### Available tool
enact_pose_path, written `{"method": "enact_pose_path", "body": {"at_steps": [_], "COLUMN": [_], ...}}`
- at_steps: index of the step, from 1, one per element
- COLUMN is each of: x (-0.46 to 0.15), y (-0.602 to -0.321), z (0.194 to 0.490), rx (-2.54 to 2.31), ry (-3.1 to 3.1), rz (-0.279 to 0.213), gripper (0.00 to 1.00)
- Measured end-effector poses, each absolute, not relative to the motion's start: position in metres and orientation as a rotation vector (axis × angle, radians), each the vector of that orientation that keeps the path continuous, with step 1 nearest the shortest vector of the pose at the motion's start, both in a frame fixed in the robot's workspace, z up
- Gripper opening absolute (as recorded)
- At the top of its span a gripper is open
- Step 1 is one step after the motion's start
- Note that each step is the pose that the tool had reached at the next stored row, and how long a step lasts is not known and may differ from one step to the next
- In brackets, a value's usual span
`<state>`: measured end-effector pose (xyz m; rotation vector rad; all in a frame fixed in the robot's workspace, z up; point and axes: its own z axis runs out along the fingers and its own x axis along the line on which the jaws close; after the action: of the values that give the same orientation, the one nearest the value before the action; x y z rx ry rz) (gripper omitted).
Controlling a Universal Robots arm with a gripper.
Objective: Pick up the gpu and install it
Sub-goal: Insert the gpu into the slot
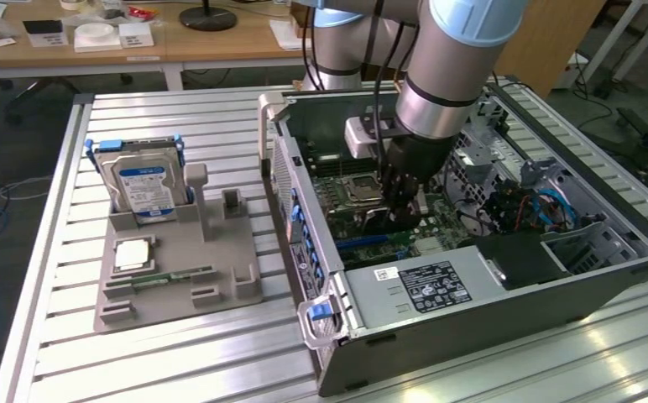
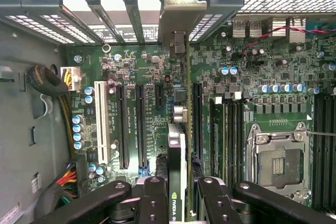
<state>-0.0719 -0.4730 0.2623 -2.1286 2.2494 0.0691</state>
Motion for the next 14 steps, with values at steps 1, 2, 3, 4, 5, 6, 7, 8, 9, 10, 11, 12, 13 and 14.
{"method": "enact_pose_path", "body": {"at_steps": [1,2,3,4,5,6,7,8,9,10,11,12,13,14], "x": [-0.0722,-0.0727,-0.0731,-0.0731,-0.0731,-0.0731,-0.0735,-0.0739,-0.0743,-0.0744,-0.0747,-0.0749,-0.0751,-0.0752], "y": [-0.4728,-0.4728,-0.4728,-0.4728,-0.4728,-0.4728,-0.4727,-0.4727,-0.4726,-0.4726,-0.4726,-0.4725,-0.4726,-0.4726], "z": [0.2616,0.2609,0.2606,0.2606,0.2606,0.2606,0.2605,0.2605,0.2604,0.2603,0.2597,0.2590,0.2585,0.2580], "rx": [-2.128,-2.128,-2.128,-2.129,-2.129,-2.129,-2.128,-2.128,-2.128,-2.128,-2.128,-2.128,-2.128,-2.128], "ry": [2.249,2.249,2.249,2.250,2.249,2.249,2.250,2.250,2.249,2.249,2.249,2.249,2.249,2.249], "rz": [0.069,0.069,0.069,0.069,0.069,0.069,0.069,0.069,0.069,0.069,0.069,0.069,0.069,0.069], "gripper": [0.27,0.27,0.27,0.27,0.27,0.27,0.27,0.27,0.27,0.27,0.27,0.27,0.27,0.27]}}
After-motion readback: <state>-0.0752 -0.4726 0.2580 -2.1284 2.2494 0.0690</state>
